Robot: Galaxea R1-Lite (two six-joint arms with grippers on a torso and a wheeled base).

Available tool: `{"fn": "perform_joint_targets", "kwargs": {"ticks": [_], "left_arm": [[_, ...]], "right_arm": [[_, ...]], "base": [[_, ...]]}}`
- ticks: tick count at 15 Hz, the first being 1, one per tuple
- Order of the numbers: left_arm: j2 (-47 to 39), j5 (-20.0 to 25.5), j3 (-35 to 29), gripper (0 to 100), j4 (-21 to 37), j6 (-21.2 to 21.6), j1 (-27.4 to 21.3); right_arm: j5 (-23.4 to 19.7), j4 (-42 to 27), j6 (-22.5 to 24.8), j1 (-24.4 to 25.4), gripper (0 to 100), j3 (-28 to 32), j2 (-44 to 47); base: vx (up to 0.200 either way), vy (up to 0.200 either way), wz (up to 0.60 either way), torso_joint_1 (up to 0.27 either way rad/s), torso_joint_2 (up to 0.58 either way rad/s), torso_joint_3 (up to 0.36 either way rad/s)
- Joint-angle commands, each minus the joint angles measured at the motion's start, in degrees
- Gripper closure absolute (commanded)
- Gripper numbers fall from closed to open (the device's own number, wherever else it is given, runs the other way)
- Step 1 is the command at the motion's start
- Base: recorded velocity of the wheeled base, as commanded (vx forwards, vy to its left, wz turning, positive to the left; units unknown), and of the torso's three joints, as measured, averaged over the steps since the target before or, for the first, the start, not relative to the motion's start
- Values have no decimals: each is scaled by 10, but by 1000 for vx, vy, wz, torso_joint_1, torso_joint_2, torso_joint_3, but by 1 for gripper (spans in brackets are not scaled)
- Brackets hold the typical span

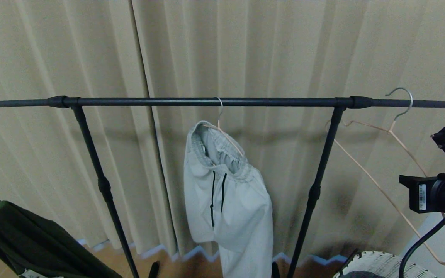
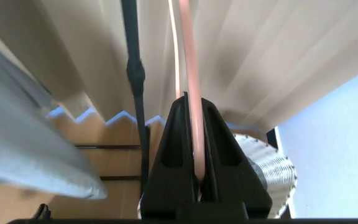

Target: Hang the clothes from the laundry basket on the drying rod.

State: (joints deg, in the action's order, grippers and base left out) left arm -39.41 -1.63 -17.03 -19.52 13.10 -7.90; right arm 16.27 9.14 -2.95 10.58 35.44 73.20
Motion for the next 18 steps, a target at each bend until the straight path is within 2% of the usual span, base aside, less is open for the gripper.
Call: {"fn": "perform_joint_targets", "kwargs": {"ticks": [1,7,18], "left_arm": [[0,0,0,100,0,0,0],[6,0,7,100,-2,0,1],[7,0,10,100,1,0,0]], "right_arm": [[0,0,0,1,100,0,-1],[-3,1,0,1,100,-13,-1],[-5,0,0,1,100,-17,-7]], "base": [[-200,0,0,-7,-2,12],[-200,0,0,3,2,2],[0,0,0,0,0,0]]}}
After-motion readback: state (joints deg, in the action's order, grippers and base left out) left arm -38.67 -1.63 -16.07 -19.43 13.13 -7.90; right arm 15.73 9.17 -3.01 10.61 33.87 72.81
